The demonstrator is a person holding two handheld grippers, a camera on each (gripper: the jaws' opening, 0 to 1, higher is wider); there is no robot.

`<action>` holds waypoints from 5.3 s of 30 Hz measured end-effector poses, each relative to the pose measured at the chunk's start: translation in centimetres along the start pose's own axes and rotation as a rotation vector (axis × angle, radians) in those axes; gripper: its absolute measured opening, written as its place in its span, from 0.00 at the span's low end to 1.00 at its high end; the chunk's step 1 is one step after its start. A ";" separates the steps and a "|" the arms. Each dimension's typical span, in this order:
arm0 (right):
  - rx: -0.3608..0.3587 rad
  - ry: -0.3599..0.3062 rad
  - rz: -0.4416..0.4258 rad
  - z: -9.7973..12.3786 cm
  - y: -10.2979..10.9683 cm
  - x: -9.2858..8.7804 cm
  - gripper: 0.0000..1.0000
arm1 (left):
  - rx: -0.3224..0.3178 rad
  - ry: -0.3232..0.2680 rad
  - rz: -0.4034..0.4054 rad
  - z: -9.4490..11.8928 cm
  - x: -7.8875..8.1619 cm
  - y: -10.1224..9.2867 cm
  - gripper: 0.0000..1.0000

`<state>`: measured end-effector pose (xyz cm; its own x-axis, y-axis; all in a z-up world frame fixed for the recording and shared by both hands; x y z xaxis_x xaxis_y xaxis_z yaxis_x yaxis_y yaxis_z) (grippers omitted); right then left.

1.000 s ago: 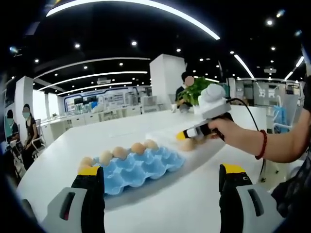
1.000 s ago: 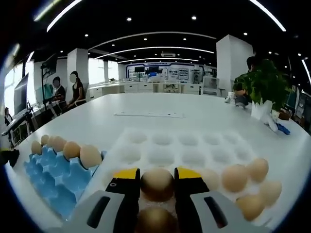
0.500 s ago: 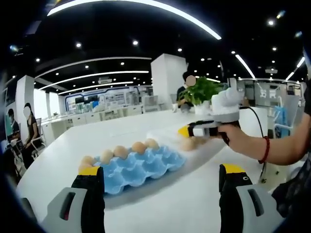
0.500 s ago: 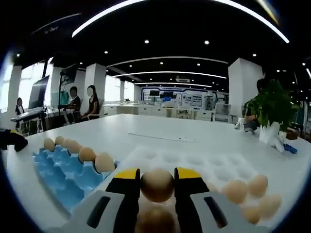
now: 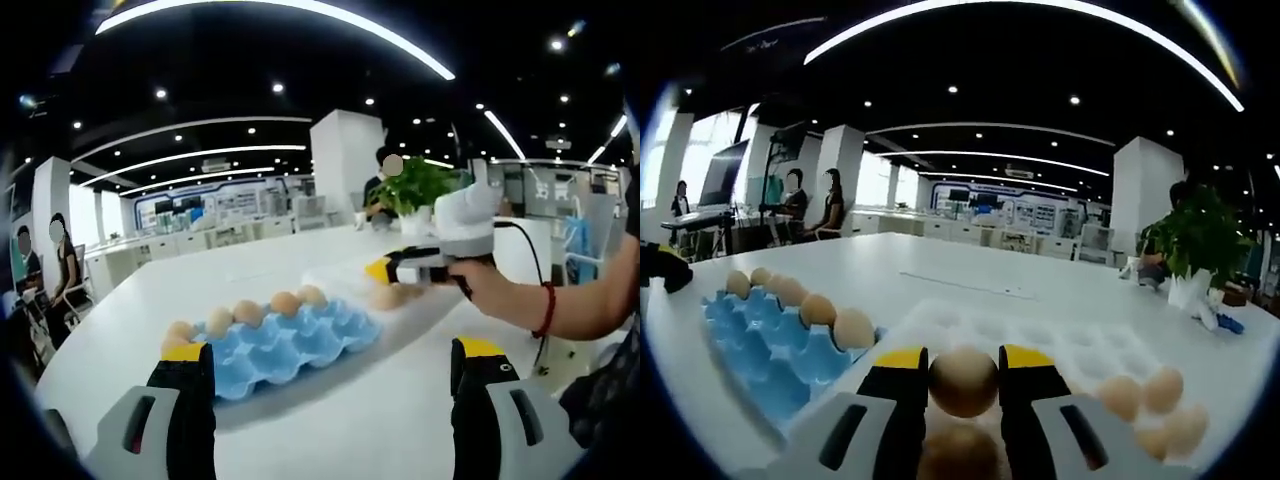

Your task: Place the egg into an empty slot of the egg tray after lifting it from the table, then release the egg inside the slot.

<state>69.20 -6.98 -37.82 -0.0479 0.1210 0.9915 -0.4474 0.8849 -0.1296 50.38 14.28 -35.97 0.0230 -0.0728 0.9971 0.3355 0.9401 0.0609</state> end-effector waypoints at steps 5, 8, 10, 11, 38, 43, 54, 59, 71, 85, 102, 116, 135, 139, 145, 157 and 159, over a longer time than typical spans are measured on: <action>-0.037 0.096 -0.051 -0.3 -0.4 -0.3 0.29 | -0.004 0.003 -0.003 -0.2 0.0 -0.1 1.00; -0.047 0.126 -0.095 -0.5 -0.6 -0.4 0.29 | -0.009 -0.001 -0.001 -0.2 0.0 -0.2 1.00; -0.035 0.118 -0.112 -0.3 -0.8 -0.2 0.29 | -0.009 -0.001 -0.001 -0.2 0.1 -0.2 1.00; -0.030 0.109 -0.117 -0.3 -0.8 -0.2 0.29 | -0.009 -0.001 -0.002 -0.2 0.1 -0.2 1.00; 0.052 0.076 -0.091 -0.8 0.7 0.2 0.31 | -0.011 0.007 -0.008 -0.1 0.2 0.0 0.99; 0.056 0.084 -0.095 -1.0 0.8 0.3 0.31 | -0.007 0.008 -0.001 0.1 0.1 0.0 0.99; 0.062 0.082 -0.084 -0.7 0.7 0.2 0.30 | -0.012 0.016 -0.029 0.2 0.2 -0.3 1.00; 0.068 0.078 -0.095 -0.8 0.6 0.3 0.30 | -0.014 0.009 -0.030 0.2 0.3 -0.3 1.00; 0.076 0.061 -0.090 -0.9 0.7 0.7 0.30 | 0.006 -0.001 -0.020 0.6 0.4 0.0 1.00; 0.123 0.030 -0.095 -0.8 1.1 1.8 0.30 | -0.012 0.001 -0.012 0.7 0.7 -0.3 1.00; 0.245 0.002 -0.109 -0.8 4.4 3.5 0.30 | 0.007 0.005 -0.019 1.7 0.7 0.0 1.00; 0.370 -0.019 -0.136 -1.6 7.5 4.1 0.30 | 0.071 0.046 -0.011 2.1 -0.6 1.1 1.00; 0.572 -0.045 -0.204 -3.0 11.3 4.5 0.30 | 0.043 0.054 0.016 1.0 -1.1 2.0 1.00; 0.582 -0.040 -0.218 -3.3 11.7 4.5 0.30 | 0.044 0.058 0.021 0.9 -1.1 2.2 1.00; 0.609 -0.031 -0.207 -3.1 13.0 4.4 0.30 | 0.044 0.069 0.020 0.6 -1.3 2.5 1.00; 0.662 -0.018 -0.189 -4.0 14.9 4.2 0.30 | 0.052 0.089 0.015 0.2 -1.8 2.5 1.00; 0.683 -0.015 -0.198 -4.2 15.6 4.1 0.30 | 0.051 0.093 0.010 0.2 -1.8 2.7 1.00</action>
<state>65.77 9.20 -35.86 0.0821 -0.0231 0.9964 -0.9085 0.4093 0.0843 51.07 17.00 -37.62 0.1139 -0.0916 0.9893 0.2864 0.9565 0.0556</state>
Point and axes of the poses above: the point that each gripper's makers call its tool centre point, and the gripper's own axes: z roughly backward along the fingers, y roughly to its left, x roughly out of its top, the point moved 10 cm from there along z, roughly backward along the fingers, and after that the axes turned 9 degrees about -y, right-handed, at the moved point
